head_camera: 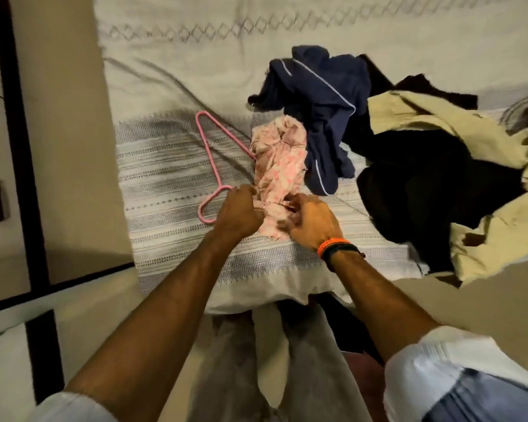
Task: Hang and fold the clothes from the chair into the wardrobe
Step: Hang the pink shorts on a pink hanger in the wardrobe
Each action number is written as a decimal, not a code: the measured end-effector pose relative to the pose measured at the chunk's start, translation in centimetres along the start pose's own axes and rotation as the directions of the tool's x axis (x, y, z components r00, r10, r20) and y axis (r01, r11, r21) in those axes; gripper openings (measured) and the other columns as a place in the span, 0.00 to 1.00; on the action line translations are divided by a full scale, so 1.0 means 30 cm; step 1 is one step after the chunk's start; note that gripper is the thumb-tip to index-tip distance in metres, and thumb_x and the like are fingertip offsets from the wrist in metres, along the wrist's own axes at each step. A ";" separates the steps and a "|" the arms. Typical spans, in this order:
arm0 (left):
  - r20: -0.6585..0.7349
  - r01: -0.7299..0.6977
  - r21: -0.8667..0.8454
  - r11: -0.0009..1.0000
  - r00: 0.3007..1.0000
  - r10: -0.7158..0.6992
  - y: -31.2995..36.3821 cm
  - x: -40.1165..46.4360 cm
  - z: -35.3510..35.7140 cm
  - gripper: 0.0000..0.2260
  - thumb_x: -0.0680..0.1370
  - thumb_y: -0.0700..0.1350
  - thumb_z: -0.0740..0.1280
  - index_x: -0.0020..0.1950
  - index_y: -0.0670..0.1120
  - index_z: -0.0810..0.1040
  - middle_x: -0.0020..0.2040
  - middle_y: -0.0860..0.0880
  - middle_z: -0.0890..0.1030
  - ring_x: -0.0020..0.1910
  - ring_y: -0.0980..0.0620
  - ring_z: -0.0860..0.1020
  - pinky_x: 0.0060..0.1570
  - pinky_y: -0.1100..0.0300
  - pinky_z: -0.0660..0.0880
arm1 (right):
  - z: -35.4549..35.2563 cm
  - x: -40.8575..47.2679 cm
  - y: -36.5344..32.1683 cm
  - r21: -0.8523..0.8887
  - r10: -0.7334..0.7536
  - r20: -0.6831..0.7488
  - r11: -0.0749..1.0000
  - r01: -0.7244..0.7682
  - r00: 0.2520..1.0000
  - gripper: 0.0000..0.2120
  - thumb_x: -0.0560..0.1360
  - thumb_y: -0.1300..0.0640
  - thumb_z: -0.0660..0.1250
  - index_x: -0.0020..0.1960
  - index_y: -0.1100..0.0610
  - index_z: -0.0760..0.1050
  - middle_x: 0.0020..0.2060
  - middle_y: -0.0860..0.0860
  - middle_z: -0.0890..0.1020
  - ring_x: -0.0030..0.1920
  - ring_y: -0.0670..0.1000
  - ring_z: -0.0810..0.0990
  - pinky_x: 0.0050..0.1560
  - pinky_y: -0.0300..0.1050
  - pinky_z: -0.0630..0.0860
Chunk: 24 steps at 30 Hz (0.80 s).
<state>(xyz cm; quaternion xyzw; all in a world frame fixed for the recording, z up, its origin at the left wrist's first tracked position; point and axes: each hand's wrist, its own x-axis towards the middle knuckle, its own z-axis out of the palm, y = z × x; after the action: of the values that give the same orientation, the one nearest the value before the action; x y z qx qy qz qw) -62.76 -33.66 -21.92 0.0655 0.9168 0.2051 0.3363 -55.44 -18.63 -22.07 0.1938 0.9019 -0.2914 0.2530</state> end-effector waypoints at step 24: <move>0.213 -0.012 -0.395 0.919 0.971 0.104 -0.012 -0.059 -0.134 0.04 0.80 0.43 0.66 0.47 0.44 0.80 0.45 0.44 0.82 0.42 0.52 0.81 0.48 0.56 0.76 | -0.021 -0.119 -0.117 0.897 0.299 0.020 0.416 -0.149 0.954 0.02 0.66 0.57 0.67 0.39 0.55 0.75 0.38 0.56 0.79 0.41 0.57 0.77 0.38 0.49 0.79</move>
<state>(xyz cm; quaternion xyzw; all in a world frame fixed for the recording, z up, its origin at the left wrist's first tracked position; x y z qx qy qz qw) -63.98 -35.77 -18.26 0.0476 0.8099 0.3847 0.4402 -54.56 -21.59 -18.10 0.4365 0.5958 -0.6688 0.0848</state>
